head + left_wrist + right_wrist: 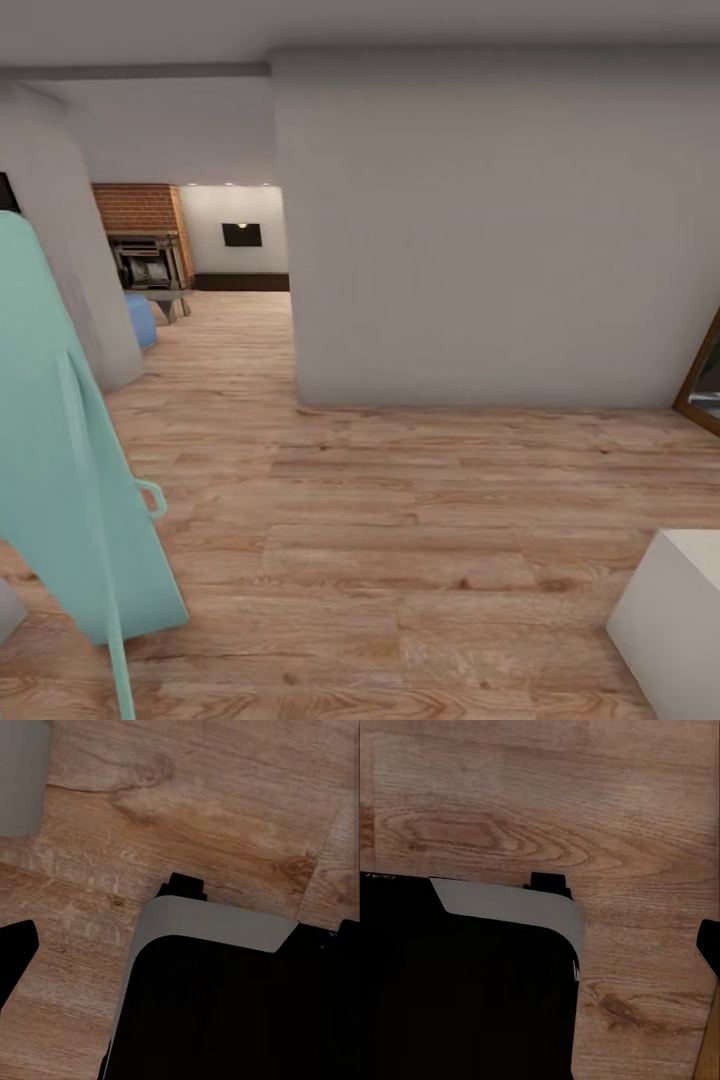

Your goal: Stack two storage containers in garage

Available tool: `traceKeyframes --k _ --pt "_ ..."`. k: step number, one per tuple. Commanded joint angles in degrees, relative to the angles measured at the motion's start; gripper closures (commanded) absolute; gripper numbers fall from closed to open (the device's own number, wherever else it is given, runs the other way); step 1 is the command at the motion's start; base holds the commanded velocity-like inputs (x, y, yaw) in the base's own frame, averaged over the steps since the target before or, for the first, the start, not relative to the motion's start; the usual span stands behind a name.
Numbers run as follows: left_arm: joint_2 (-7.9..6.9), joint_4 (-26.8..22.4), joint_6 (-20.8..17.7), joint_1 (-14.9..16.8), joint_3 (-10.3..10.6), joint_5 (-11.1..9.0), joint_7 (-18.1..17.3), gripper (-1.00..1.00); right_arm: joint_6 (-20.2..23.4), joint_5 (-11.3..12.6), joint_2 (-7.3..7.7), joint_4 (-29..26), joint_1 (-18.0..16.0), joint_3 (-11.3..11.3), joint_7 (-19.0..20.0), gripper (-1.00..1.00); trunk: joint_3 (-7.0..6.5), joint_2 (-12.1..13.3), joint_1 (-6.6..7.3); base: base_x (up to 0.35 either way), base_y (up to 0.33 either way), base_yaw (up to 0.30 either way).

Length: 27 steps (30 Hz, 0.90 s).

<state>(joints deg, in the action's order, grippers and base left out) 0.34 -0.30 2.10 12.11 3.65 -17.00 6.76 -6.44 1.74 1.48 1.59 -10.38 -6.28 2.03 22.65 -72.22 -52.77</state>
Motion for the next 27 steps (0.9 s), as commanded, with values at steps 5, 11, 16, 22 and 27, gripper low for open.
traceKeyframes --k 5,11,16,22,27 --pt "0.03 0.04 0.16 0.02 0.40 -0.45 0.18 -1.00 -0.33 0.19 0.01 0.15 -0.08 -0.40 0.17 -1.00 0.06 -0.03 -0.03 0.318 0.000 0.000" --pt "0.09 0.04 0.24 0.03 0.40 -0.43 0.18 -1.00 -0.40 0.19 0.01 0.17 -0.08 -0.40 0.16 -1.00 0.06 -0.03 -0.03 0.318 0.000 0.000" --pt "0.09 0.04 0.27 0.02 0.40 -0.42 0.18 -1.00 -0.37 0.19 0.01 0.17 -0.08 -0.40 0.16 -1.00 0.06 -0.03 -0.03 0.318 0.000 0.000" --pt "0.10 0.04 0.35 0.02 0.40 -0.41 0.18 -1.00 -0.35 0.19 0.00 0.16 -0.08 -0.40 0.16 -1.00 0.06 -0.03 -0.03 0.318 0.000 0.000" --pt "0.10 0.04 0.36 0.02 0.40 -0.44 0.18 -1.00 -0.40 0.19 0.01 0.17 -0.08 -0.40 0.16 -1.00 0.06 -0.03 -0.03 0.318 0.000 0.000"
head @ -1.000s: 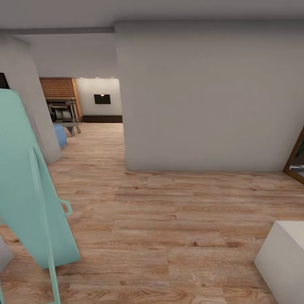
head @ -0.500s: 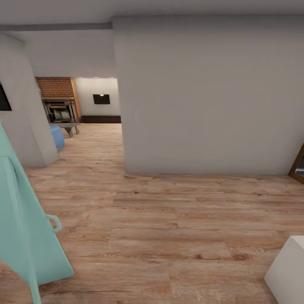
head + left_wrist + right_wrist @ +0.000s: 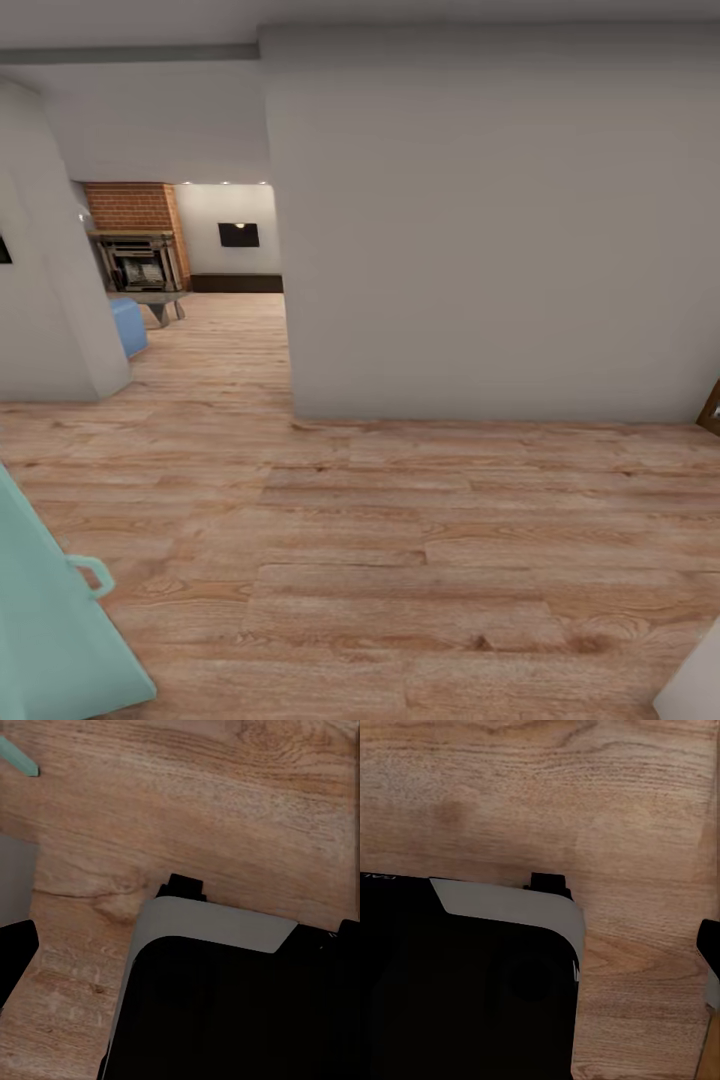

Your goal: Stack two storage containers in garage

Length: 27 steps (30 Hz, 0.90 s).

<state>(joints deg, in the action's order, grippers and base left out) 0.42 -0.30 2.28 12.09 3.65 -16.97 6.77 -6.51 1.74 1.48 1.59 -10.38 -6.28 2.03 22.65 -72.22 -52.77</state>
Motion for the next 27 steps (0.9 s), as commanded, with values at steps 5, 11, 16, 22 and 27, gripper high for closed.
traceKeyframes --k 5,11,16,22,27 --pt "0.02 0.04 0.19 0.06 0.40 -0.47 0.18 -1.00 -0.28 0.19 -0.03 0.16 -0.08 -0.39 0.19 -1.00 0.06 -0.03 -0.03 0.318 0.000 0.000" --pt "0.02 0.04 0.19 0.04 0.40 -0.49 0.18 -1.00 -0.10 0.23 -0.22 0.15 -0.08 -0.29 0.25 -1.00 0.06 -0.03 -0.03 0.318 0.000 0.000" --pt "0.02 0.04 0.19 0.04 0.40 -0.46 0.18 -1.00 -0.09 0.26 -0.46 0.17 -0.08 -0.18 0.26 -1.00 0.06 -0.03 -0.03 0.318 0.000 0.000" --pt "0.06 0.04 0.19 0.05 0.40 -0.43 0.18 -1.00 -0.08 0.28 -0.56 0.17 -0.08 -0.11 0.26 -1.00 0.06 -0.03 -0.03 0.318 0.000 0.000" --pt "0.10 0.04 0.19 0.04 0.40 -0.43 0.18 -1.00 -0.03 0.47 -0.61 0.17 -0.08 -0.06 0.29 -1.00 0.06 -0.03 -0.03 0.318 0.000 0.000"
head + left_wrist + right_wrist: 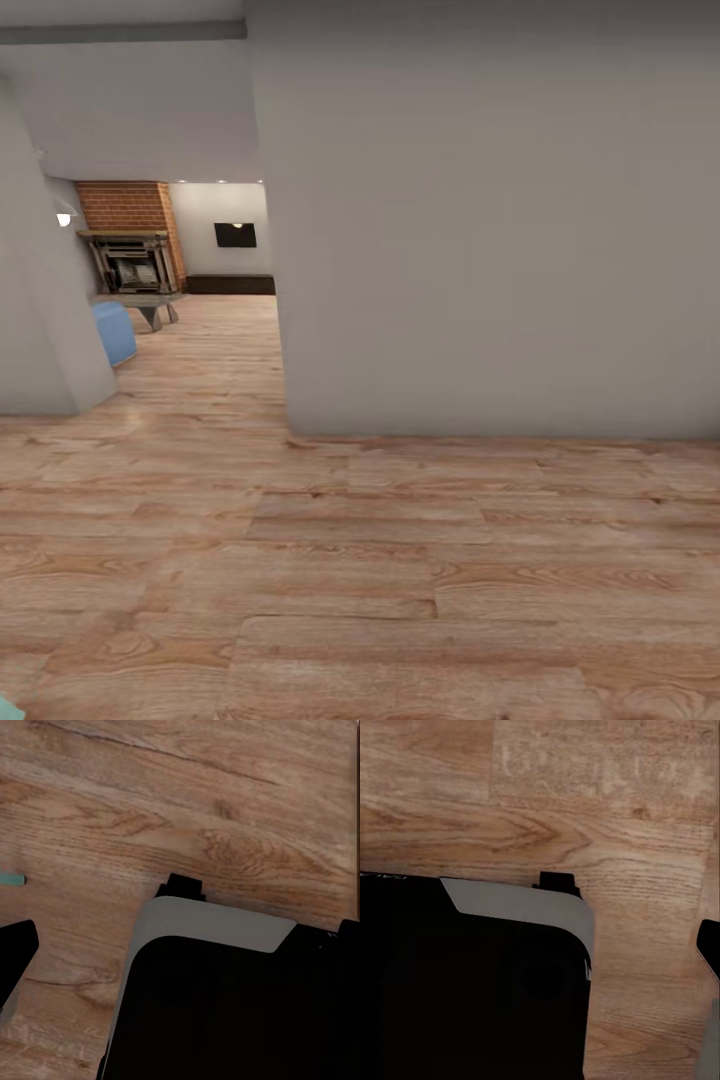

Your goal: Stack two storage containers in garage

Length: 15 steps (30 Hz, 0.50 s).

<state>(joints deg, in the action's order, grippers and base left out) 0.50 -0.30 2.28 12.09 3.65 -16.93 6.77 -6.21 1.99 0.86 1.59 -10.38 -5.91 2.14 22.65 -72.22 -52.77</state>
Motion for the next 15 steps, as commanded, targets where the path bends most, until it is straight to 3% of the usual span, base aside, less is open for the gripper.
traceKeyframes --k 1,15 --pt "0.02 0.04 0.18 0.04 0.40 -0.47 0.17 -1.00 -0.32 0.26 0.01 0.17 -0.08 -0.41 0.19 -1.00 0.06 -0.03 -0.03 0.318 0.000 0.000" --pt "0.02 0.04 0.18 0.04 0.40 -0.47 0.17 -1.00 -0.53 0.64 0.11 0.17 -0.08 -0.17 0.16 -1.00 0.06 -0.03 -0.03 0.318 0.000 0.000"
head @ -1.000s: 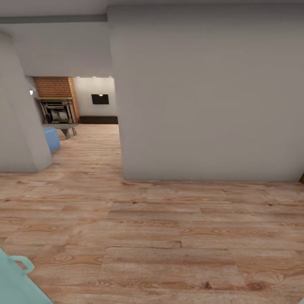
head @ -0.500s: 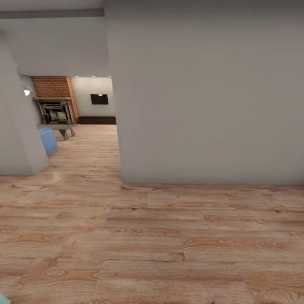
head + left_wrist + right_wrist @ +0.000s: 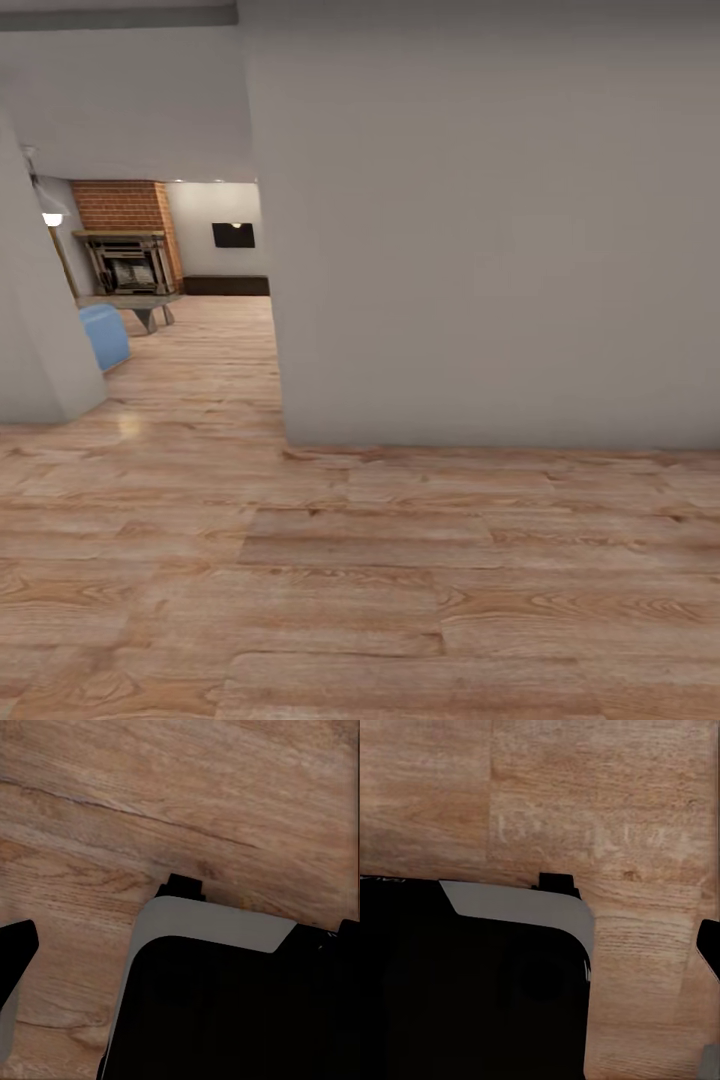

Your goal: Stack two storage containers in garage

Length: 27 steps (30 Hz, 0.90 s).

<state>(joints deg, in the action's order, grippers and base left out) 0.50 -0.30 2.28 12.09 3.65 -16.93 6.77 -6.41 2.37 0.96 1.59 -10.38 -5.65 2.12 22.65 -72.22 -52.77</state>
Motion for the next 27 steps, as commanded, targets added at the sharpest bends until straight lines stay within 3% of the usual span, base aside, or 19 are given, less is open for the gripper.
traceKeyframes --k 1,27 --pt "0.02 0.04 0.18 0.04 0.40 -0.47 0.17 -1.00 -0.36 0.26 0.01 0.17 -0.08 -0.43 0.18 -1.00 0.06 -0.03 -0.03 0.318 0.000 0.000" --pt "-0.05 0.04 0.18 0.04 0.40 -0.52 0.17 -1.00 -0.45 0.27 0.27 0.17 -0.08 -0.33 0.17 -1.00 0.06 -0.03 -0.03 0.318 0.000 0.245"
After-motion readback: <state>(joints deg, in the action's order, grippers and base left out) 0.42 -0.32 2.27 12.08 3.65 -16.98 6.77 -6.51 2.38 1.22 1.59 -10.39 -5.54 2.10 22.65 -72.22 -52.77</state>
